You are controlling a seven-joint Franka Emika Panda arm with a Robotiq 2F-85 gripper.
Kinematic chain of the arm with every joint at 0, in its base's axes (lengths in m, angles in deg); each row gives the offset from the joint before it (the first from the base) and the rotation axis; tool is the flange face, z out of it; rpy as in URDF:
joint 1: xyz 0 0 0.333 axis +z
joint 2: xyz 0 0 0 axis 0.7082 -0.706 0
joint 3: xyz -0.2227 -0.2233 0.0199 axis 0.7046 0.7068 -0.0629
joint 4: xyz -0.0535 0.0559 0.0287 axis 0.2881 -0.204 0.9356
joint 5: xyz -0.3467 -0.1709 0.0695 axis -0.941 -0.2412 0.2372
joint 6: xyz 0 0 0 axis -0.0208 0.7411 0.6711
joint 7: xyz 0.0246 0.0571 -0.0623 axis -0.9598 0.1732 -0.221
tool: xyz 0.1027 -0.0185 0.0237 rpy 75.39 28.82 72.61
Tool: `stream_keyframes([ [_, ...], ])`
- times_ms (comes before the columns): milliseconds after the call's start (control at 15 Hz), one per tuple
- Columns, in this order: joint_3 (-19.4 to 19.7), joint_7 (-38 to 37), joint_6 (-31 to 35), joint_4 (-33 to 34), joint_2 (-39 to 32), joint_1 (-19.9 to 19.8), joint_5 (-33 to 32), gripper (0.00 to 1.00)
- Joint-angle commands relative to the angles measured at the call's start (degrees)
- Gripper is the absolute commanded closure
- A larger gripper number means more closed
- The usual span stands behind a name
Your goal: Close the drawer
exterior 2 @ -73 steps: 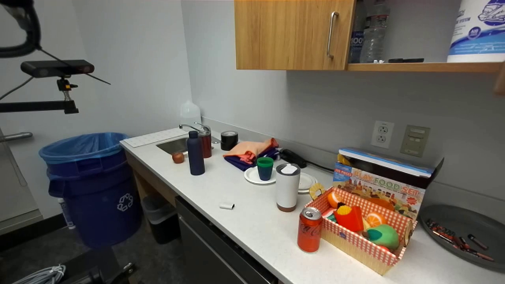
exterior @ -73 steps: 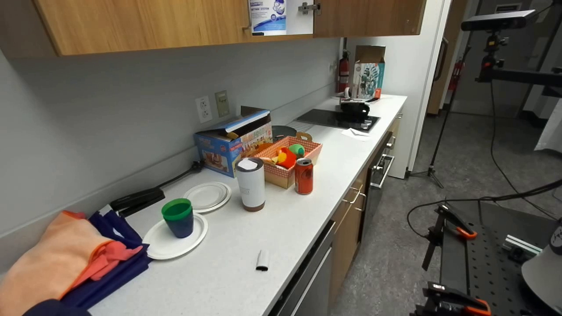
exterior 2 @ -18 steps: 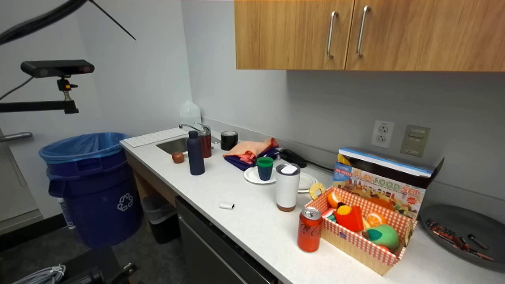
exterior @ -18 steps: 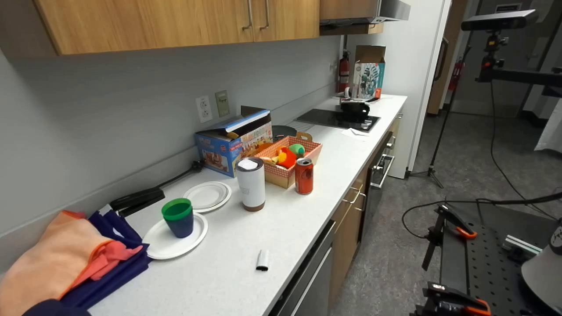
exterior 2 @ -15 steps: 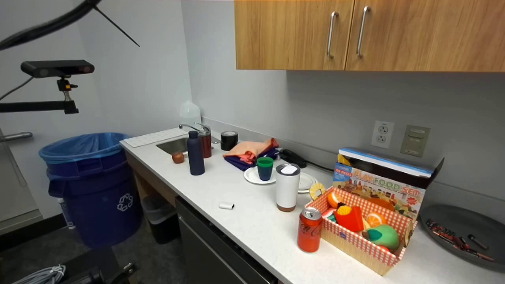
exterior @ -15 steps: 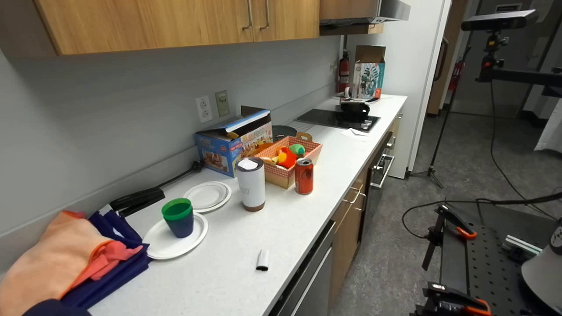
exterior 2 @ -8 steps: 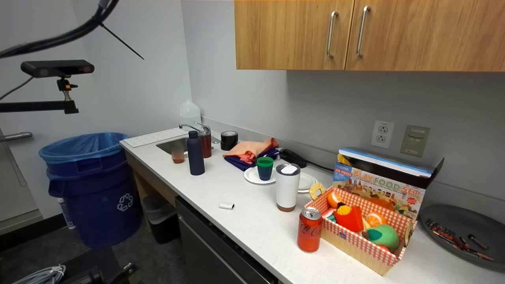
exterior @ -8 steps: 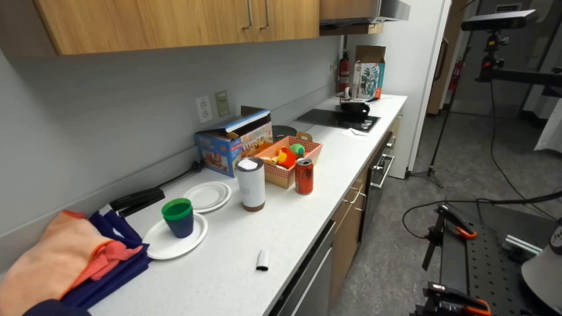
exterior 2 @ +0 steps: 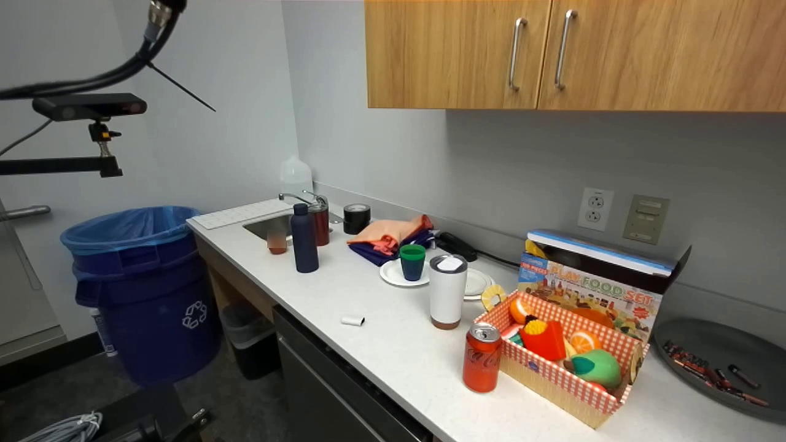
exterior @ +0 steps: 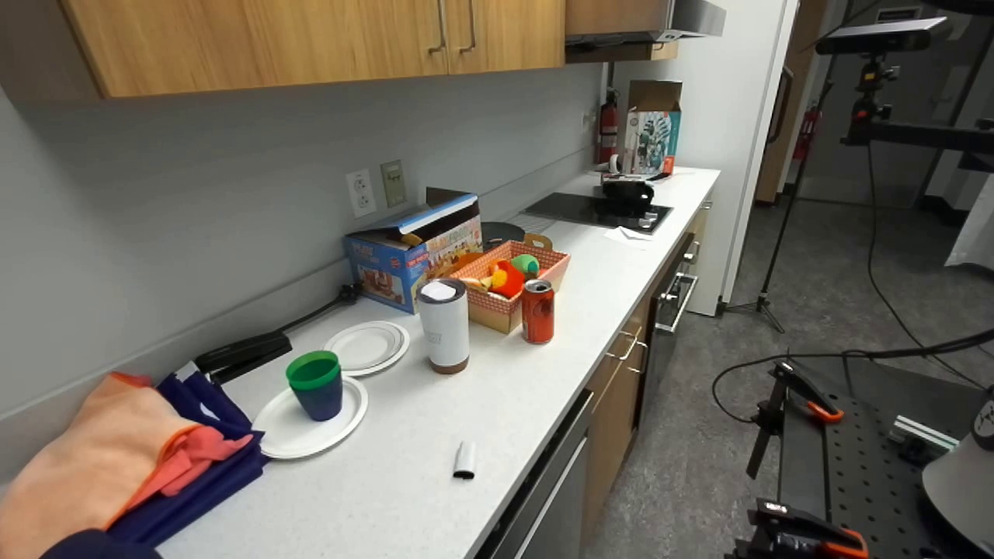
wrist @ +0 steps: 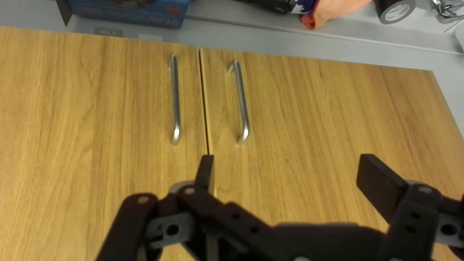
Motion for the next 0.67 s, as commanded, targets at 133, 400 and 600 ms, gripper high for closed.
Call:
stream_keyframes([
  [133,-2.20,-6.07,3.59,-10.13,7.46,-0.05,-4.17,0.00],
  [400,-2.26,-9.32,6.06,-14.81,10.68,0.28,-6.11,0.00],
  [600,-1.91,-9.83,6.79,-17.51,12.75,0.84,-7.20,0.00],
])
